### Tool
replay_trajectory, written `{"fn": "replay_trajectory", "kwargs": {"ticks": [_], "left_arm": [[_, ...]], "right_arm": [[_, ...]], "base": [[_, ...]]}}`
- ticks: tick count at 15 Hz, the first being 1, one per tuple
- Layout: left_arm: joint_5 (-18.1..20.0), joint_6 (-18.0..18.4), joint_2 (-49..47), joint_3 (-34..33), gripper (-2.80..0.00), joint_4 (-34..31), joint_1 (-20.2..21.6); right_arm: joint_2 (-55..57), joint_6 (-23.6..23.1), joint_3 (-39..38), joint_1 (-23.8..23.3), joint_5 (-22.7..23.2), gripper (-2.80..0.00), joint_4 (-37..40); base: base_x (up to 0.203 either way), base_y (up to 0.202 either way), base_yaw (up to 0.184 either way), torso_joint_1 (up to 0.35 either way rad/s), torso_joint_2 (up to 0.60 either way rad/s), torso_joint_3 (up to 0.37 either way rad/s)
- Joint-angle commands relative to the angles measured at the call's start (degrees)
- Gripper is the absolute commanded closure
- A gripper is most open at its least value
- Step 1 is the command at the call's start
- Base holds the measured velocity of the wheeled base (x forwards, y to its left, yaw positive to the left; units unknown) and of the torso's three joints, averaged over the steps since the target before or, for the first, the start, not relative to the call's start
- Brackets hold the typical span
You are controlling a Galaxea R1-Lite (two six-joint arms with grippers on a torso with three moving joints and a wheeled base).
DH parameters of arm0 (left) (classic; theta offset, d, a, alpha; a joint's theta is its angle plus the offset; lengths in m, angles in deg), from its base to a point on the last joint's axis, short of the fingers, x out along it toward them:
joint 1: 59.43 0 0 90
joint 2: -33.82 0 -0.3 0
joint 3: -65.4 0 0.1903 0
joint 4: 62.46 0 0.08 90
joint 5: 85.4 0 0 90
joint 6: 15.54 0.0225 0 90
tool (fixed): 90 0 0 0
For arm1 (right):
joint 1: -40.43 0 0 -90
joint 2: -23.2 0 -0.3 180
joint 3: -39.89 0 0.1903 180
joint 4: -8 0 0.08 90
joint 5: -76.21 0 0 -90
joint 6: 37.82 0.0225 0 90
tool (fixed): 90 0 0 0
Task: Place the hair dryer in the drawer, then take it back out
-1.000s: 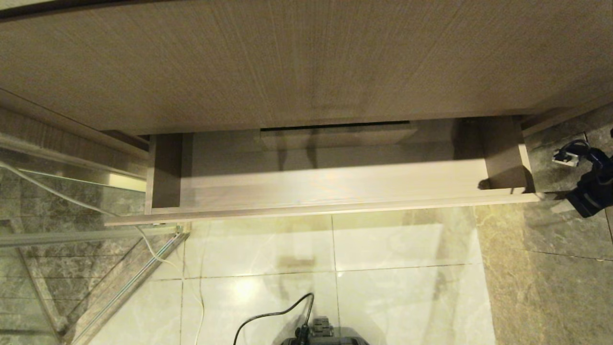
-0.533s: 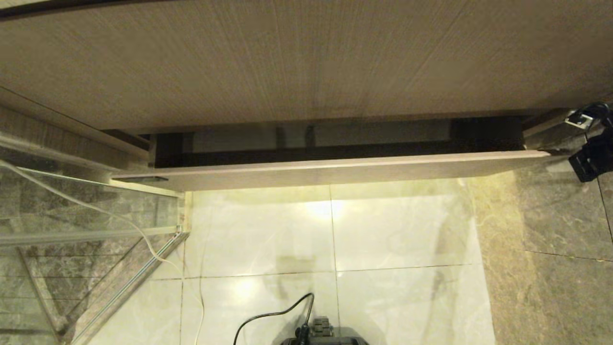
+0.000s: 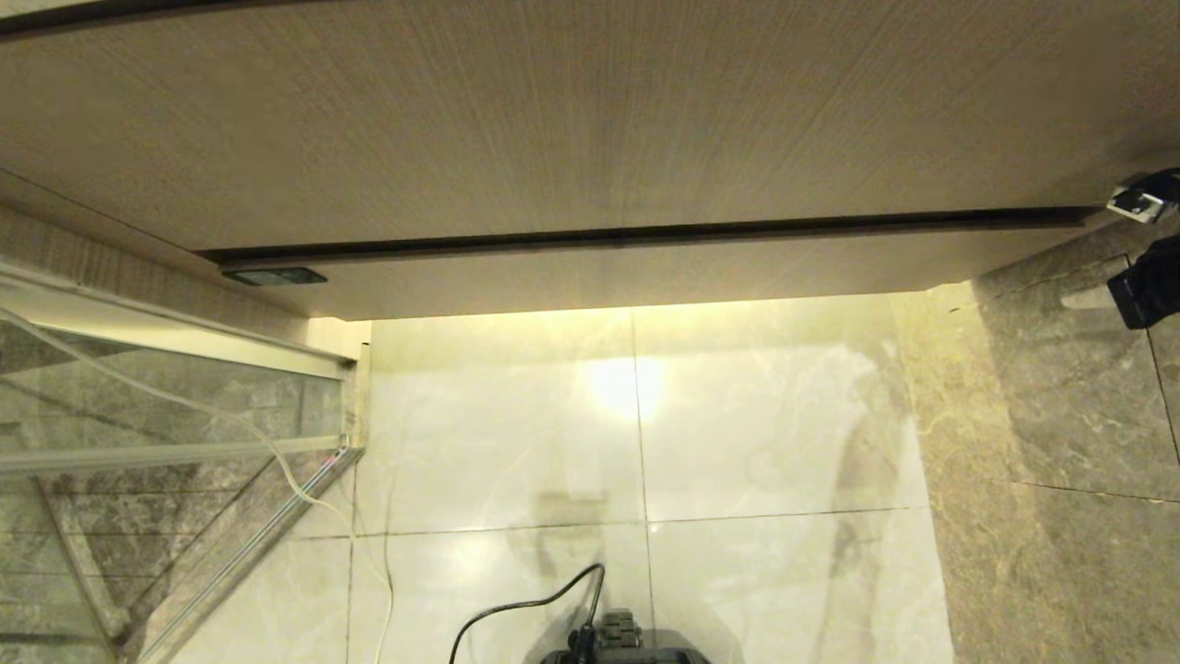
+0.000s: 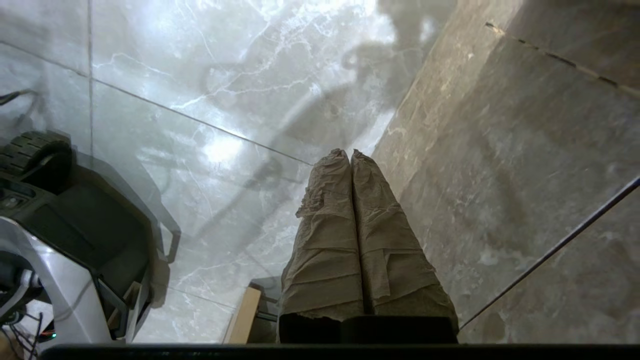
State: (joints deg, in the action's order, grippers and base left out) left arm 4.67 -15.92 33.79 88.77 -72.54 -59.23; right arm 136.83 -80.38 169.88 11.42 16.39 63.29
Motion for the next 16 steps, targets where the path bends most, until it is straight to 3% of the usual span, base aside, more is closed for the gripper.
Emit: {"fn": "replay_trajectory", "kwargs": {"ticks": [1,5,10,12,16], "left_arm": [[0.0,-0.1,0.0,-2.3,-2.80,0.1,0.0],[0.0,0.0,0.0,-2.3,-2.80,0.1,0.0],[0.0,0.0,0.0,-2.3,-2.80,0.1,0.0],[0.0,0.0,0.0,-2.3,-2.80,0.1,0.0],[0.0,0.0,0.0,-2.3,-2.80,0.1,0.0]], "right_arm": [[-1.1,-0.2,-0.7,0.0,0.1,0.00,0.8],[-1.7,-0.2,-0.5,0.1,-0.4,0.00,1.9],[-9.9,0.1,-3.4,0.4,-5.1,0.00,15.1],[-17.8,1.0,-12.1,0.4,-5.4,0.00,15.8],[-41.2,5.8,-40.0,0.6,-6.1,0.00,9.1]], "base": [[0.000,0.000,0.000,0.000,0.00,0.000],[0.000,0.000,0.000,0.000,0.00,0.000],[0.000,0.000,0.000,0.000,0.00,0.000],[0.000,0.000,0.000,0.000,0.00,0.000],[0.000,0.000,0.000,0.000,0.00,0.000]]}}
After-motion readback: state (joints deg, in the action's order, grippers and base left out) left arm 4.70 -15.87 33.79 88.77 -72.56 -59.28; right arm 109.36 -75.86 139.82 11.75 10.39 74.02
